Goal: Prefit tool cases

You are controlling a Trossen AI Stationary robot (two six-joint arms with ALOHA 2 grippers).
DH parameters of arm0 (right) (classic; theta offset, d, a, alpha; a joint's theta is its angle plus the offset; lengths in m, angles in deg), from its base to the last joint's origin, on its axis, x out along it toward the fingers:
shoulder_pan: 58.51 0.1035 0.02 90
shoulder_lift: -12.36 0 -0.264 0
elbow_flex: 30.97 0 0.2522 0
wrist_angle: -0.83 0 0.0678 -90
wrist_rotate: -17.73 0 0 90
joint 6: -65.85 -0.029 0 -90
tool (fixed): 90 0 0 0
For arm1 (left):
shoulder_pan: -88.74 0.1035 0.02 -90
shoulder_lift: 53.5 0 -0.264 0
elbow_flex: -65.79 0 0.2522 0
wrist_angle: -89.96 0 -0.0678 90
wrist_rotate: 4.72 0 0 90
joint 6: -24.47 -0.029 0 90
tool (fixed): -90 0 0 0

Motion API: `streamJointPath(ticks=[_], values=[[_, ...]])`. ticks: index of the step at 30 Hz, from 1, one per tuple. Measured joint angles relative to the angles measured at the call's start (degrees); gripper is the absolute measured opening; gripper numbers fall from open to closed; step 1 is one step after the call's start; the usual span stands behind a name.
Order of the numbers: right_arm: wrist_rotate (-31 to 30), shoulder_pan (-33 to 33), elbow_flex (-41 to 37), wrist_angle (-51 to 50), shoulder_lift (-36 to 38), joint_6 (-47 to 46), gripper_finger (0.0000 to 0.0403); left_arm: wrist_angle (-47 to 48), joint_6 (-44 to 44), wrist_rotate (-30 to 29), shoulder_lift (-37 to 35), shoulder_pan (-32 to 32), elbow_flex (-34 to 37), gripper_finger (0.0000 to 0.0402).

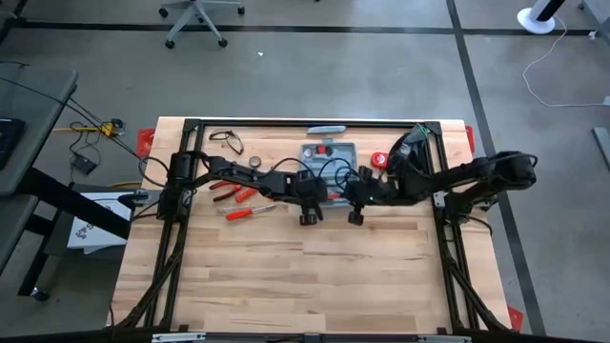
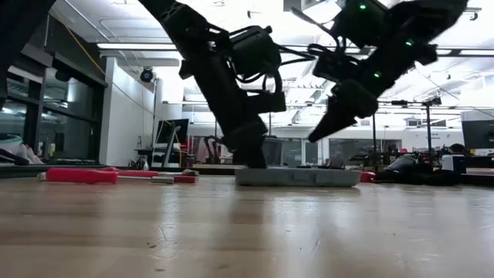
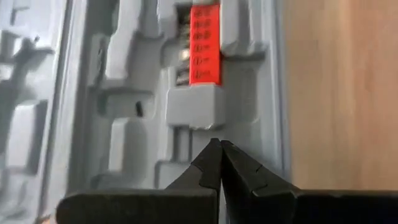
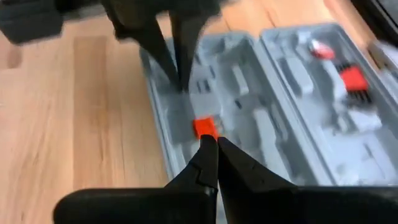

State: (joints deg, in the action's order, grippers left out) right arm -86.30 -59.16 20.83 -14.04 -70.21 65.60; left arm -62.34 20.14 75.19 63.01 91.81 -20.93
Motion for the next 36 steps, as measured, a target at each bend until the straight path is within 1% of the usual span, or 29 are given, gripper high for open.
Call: streamJointPath(ticks=[3,5,8,10,14,18,22,25,31,36], values=[[5.6,-1.9,0.7,-1.0,0.0,5.0,0.0001,-6.4,2.9,3.9,0.0,-0.3,2.3,0.0000],[10.1,-3.1,0.7,-2.4,0.0,7.8,0.0010,-11.3,4.2,5.9,0.0,-0.9,4.0,0.0000],[15.1,-4.4,0.5,-4.4,0.0,10.8,0.0038,-16.6,5.8,7.9,0.0,-2.1,6.0,0.0000],[16.9,-5.3,0.5,-5.2,0.0,11.8,0.0063,-20.9,7.1,8.6,0.0,-2.7,7.4,0.0000],[17.6,-6.9,0.4,-4.9,-1.0,12.2,0.0108,-26.9,8.2,9.8,0.0,-3.9,8.8,0.0000],[19.3,-7.6,0.4,-3.4,-3.1,12.1,0.0131,-30.2,7.8,10.0,0.0,-4.4,9.5,0.0000],[19.2,-6.5,0.4,-2.3,-5.2,12.8,0.0134,-30.1,7.8,10.4,0.0,-4.6,9.5,0.0000],[18.0,-5.3,0.4,-1.9,-6.4,14.5,0.0135,-29.7,7.8,11.1,0.1,-4.7,9.5,0.0000],[17.0,-5.4,0.4,-1.4,-7.2,15.8,0.0135,-29.5,7.7,11.1,0.1,-4.7,9.4,0.0000],[16.6,-5.7,0.6,-1.2,-7.2,15.8,0.0135,-25.5,6.7,10.8,-2.4,-4.5,9.5,0.0000]])
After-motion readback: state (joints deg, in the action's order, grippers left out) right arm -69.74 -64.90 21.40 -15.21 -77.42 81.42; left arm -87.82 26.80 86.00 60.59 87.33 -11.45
